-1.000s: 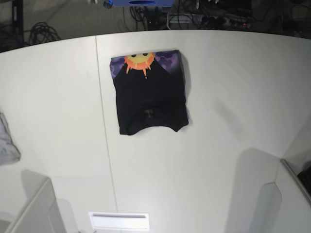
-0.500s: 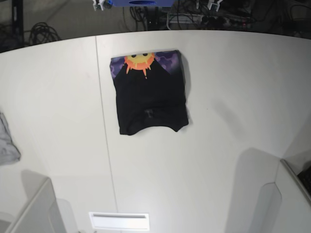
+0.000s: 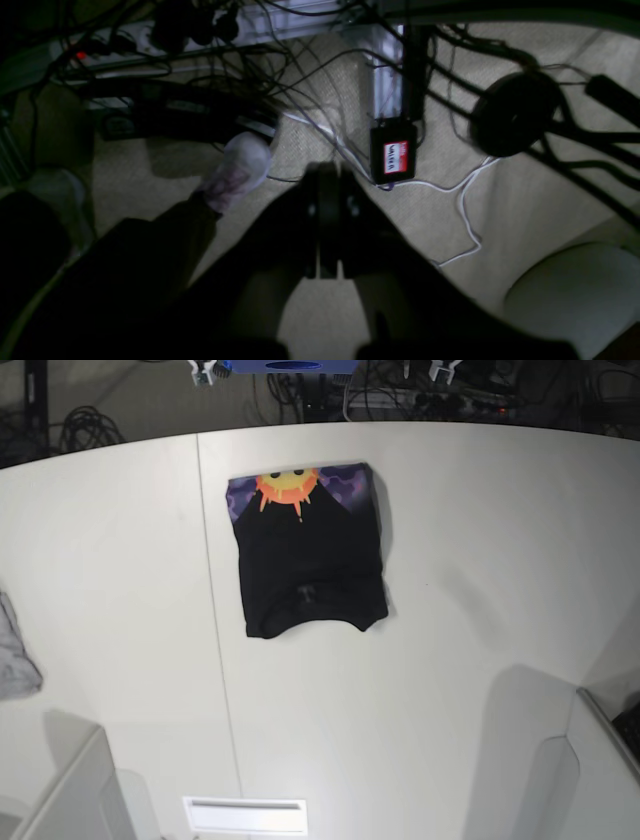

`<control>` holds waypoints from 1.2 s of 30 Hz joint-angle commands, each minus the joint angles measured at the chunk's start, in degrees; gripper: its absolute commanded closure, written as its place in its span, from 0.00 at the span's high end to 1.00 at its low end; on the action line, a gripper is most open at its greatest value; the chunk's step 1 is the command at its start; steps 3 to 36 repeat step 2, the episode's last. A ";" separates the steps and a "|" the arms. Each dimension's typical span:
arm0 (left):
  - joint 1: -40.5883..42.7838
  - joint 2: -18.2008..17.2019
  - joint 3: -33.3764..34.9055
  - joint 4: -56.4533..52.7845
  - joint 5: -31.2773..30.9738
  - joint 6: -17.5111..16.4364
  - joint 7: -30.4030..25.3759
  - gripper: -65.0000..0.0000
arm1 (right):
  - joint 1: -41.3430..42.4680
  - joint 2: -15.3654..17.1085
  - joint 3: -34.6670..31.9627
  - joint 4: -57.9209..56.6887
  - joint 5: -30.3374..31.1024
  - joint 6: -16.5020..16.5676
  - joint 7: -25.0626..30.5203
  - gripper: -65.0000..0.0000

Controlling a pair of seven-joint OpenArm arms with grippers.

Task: Fold the T-shirt properly

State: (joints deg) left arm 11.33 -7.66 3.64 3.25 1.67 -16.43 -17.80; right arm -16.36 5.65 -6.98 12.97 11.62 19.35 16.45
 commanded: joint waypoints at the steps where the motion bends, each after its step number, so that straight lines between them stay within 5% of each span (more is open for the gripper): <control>1: 0.58 -0.30 -0.25 -0.21 -0.22 -0.06 -0.18 0.00 | -0.04 1.08 -0.01 -0.18 -0.06 0.38 0.39 0.00; 36: 0.67 -0.30 -0.43 -0.30 -0.40 -0.06 -0.09 0.00 | -0.04 1.51 -0.01 -0.18 -0.06 0.38 0.39 0.00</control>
